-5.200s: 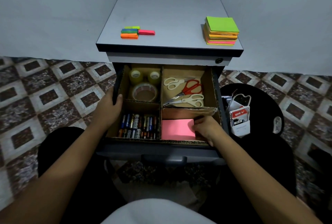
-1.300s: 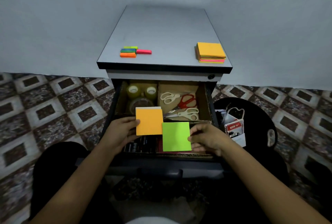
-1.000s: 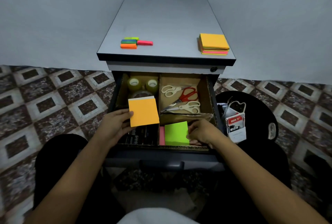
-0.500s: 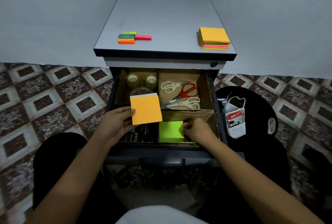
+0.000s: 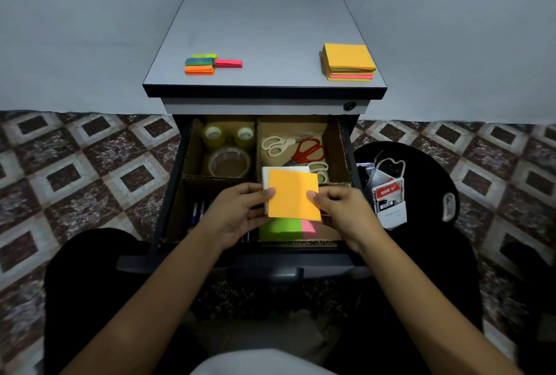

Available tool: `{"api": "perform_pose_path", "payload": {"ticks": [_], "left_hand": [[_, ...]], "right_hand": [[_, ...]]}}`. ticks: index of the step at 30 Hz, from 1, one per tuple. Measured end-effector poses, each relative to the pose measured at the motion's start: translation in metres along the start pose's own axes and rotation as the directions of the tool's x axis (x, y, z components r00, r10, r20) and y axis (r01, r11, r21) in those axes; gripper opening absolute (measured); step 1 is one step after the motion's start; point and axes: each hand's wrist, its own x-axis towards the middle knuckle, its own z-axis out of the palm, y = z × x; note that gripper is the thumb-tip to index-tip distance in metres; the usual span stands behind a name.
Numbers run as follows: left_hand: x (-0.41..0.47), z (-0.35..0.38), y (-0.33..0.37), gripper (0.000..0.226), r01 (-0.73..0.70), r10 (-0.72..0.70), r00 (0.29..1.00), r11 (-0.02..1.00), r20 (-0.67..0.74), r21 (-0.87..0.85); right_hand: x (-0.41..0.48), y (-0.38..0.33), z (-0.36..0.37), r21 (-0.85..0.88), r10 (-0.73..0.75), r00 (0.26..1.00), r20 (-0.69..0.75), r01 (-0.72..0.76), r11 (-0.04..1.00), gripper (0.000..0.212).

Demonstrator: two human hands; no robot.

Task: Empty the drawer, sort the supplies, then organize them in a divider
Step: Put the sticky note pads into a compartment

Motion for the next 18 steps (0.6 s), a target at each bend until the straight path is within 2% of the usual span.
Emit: {"api": "perform_pose_path", "payload": {"ticks": [6,12,18], "left_hand": [[0.003,0.005,-0.005,0.005,0.035,-0.035,0.999,0.999,0.01,0.026],[0.003,0.013,-0.005,0.002,0.098,-0.11,0.993,0.966,0.038,0.238],[0.013,0.036,-0.011,0.009,0.153,-0.17,0.985,0.909,0.012,0.388]], "right_hand": [[0.001,0.001,-0.019,0.083,0.047,0.996,-0.076,-0.04,0.996,0.015],[0.007,-0.013,-0.04,0.157,0.064,0.982,-0.176,-0.036,0.987,0.013],[0.014,-0.024,-0.047,0.182,0.04,0.981,-0.192,-0.004,0.983,0.015]]}}
